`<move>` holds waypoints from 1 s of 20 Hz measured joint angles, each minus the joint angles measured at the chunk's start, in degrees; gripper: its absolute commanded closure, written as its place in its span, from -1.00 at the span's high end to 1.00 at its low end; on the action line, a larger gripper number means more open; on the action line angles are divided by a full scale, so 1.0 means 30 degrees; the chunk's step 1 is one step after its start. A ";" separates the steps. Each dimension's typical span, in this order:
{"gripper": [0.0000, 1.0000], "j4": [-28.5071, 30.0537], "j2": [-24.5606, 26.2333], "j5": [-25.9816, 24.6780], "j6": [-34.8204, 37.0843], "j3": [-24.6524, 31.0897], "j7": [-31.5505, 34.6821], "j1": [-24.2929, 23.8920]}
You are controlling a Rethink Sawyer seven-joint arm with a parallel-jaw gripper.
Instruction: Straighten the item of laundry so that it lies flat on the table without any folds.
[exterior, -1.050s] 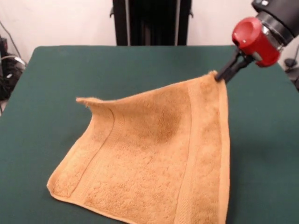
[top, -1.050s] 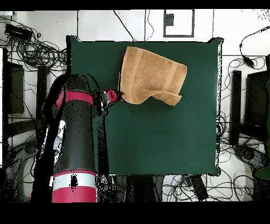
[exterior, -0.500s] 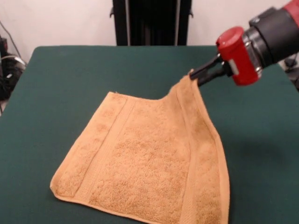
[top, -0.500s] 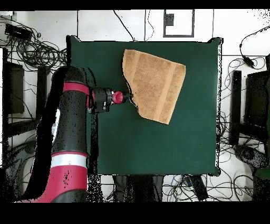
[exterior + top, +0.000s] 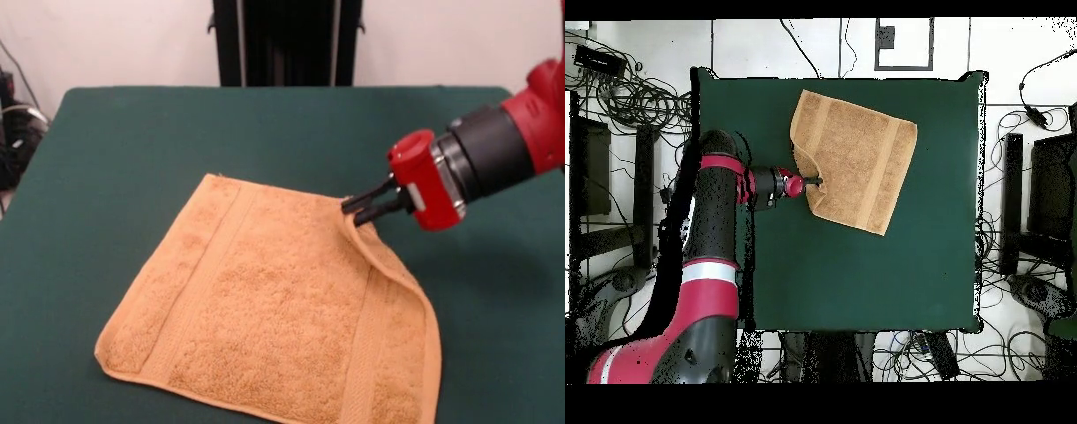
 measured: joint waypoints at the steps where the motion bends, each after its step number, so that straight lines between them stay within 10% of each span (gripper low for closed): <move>1: -1.00 -0.0108 0.0175 0.0000 0.0004 -0.0003 0.0095 -0.0002; 20: -1.00 -0.1467 0.0710 0.2200 -0.0341 0.0920 0.0294 -0.1598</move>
